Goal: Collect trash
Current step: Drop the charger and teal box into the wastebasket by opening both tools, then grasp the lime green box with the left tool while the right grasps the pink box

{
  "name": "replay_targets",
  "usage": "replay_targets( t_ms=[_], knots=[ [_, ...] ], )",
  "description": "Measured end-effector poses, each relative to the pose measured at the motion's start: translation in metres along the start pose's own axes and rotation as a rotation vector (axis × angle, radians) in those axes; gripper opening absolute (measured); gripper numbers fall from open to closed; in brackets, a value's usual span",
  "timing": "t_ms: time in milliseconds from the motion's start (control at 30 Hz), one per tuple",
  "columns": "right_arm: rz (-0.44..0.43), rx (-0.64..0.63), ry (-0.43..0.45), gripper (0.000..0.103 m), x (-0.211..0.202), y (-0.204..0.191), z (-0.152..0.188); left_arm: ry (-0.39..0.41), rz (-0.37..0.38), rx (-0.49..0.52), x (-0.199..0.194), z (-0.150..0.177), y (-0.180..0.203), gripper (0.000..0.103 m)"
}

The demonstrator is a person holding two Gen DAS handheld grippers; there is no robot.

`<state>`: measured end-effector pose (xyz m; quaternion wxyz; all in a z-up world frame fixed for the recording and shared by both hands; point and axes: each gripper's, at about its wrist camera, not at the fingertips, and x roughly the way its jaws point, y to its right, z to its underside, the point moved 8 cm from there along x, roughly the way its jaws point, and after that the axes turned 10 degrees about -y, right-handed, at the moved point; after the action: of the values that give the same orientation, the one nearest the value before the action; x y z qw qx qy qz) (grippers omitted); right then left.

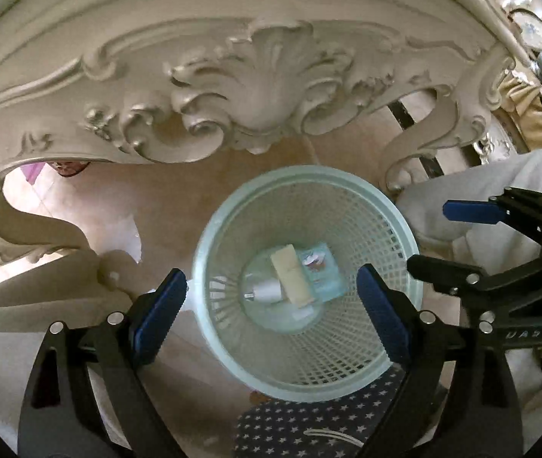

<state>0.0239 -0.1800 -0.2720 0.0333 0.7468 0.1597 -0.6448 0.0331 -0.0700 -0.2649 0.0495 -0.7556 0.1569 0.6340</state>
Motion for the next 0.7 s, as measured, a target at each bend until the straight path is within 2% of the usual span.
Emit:
replay_targets(
  t_ms=[67,133,233,367,500,700],
  knots=[
    [-0.030,0.007,0.036,0.071,-0.018,0.000,0.001,0.022,0.015,-0.002,-0.014,-0.001,-0.002,0.088],
    [-0.071,0.014,0.110,0.071,-0.049,0.002,-0.005,0.058,0.038,0.003,-0.036,-0.003,-0.003,0.088],
    [-0.129,0.033,0.289,0.071,-0.114,0.010,-0.025,0.166,0.061,0.018,-0.086,-0.019,-0.006,0.088],
    [-0.087,0.055,0.527,0.071,-0.186,0.030,-0.074,0.351,0.002,0.061,-0.157,-0.069,-0.028,0.088],
    [-0.021,0.059,0.628,0.071,-0.211,0.042,-0.132,0.458,-0.096,0.097,-0.186,-0.133,-0.049,0.088],
    [-0.029,0.077,0.614,0.071,-0.193,0.056,-0.198,0.423,-0.084,0.103,-0.175,-0.217,-0.067,0.088]
  ],
)
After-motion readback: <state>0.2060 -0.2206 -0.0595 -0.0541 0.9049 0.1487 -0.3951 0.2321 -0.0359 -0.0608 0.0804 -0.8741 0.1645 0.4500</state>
